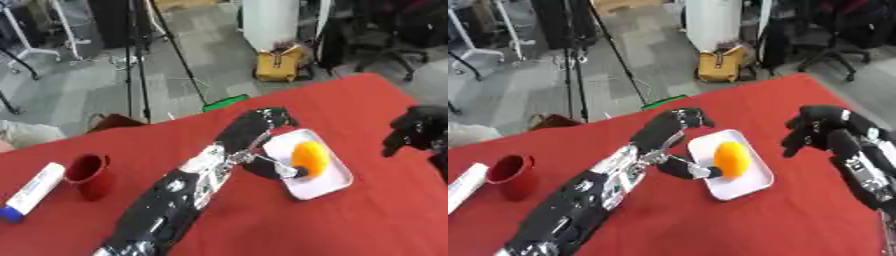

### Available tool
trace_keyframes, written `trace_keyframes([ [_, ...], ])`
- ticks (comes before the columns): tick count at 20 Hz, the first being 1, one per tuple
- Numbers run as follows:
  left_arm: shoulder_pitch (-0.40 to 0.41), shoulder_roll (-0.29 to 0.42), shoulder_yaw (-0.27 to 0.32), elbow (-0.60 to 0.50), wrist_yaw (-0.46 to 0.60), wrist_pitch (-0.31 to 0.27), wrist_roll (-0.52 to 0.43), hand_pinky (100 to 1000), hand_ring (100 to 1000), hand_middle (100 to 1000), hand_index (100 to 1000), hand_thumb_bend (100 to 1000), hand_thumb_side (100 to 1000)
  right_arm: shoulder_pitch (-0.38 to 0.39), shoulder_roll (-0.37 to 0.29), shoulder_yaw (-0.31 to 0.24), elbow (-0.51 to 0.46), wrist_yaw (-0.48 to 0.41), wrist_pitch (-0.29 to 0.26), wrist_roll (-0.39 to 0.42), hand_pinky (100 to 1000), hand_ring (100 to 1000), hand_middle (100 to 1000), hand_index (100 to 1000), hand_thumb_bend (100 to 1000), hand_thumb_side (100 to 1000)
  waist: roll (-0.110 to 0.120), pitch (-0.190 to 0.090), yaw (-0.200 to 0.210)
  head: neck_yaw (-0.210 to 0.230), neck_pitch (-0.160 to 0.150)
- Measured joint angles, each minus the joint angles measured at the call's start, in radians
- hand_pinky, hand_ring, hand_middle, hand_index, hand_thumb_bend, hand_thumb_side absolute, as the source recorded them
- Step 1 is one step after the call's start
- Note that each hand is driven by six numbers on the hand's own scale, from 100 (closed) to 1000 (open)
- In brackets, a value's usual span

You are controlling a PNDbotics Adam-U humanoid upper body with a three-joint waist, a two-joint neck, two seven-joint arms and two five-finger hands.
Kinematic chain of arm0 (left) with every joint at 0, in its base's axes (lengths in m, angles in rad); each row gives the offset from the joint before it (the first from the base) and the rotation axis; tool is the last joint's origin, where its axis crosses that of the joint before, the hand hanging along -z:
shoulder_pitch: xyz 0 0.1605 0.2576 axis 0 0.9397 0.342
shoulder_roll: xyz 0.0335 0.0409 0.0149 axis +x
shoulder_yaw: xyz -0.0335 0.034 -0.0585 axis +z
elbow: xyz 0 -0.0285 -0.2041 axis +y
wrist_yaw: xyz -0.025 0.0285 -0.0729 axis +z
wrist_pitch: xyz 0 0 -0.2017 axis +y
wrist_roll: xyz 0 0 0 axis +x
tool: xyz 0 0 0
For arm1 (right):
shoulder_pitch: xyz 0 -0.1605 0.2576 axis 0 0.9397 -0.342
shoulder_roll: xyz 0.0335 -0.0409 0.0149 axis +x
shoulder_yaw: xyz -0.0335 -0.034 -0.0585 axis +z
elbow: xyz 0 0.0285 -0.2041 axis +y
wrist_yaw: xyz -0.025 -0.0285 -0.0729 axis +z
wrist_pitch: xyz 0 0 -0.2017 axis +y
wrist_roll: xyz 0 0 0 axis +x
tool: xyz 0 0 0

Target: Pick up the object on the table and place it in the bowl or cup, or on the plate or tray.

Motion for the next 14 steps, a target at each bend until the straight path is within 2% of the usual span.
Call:
trace_keyframes([
  [4,0.005,0.001,0.002,-0.011,0.021,-0.003,0.003,590,623,640,764,727,516,0.0,0.0,0.0,0.0,0.0,0.0,0.0,548,629,690,846,100,643,0.0,0.0,0.01,-0.003,0.0],
  [7,0.03,0.016,0.002,-0.068,0.092,-0.007,0.001,626,628,623,758,749,573,0.001,0.0,-0.004,0.0,0.0,-0.002,-0.002,547,628,690,846,100,643,-0.002,0.0,0.027,-0.008,0.0],
  [10,0.113,0.089,0.005,-0.237,0.288,0.002,-0.029,639,633,623,757,749,597,0.002,-0.002,-0.013,0.0,0.002,-0.008,-0.009,547,628,690,846,100,643,-0.011,-0.001,0.055,-0.023,0.0],
  [11,0.134,0.115,0.007,-0.3,0.357,0.016,-0.05,661,642,626,760,750,669,0.002,-0.002,-0.015,0.0,0.003,-0.01,-0.011,546,627,689,846,100,644,-0.015,-0.001,0.059,-0.027,0.0],
  [14,0.25,0.192,0.045,-0.524,0.562,0.059,-0.114,672,644,628,756,756,710,0.005,-0.018,-0.032,0.006,0.005,-0.019,-0.022,545,626,689,846,100,645,-0.02,0.001,0.104,-0.047,0.0],
])
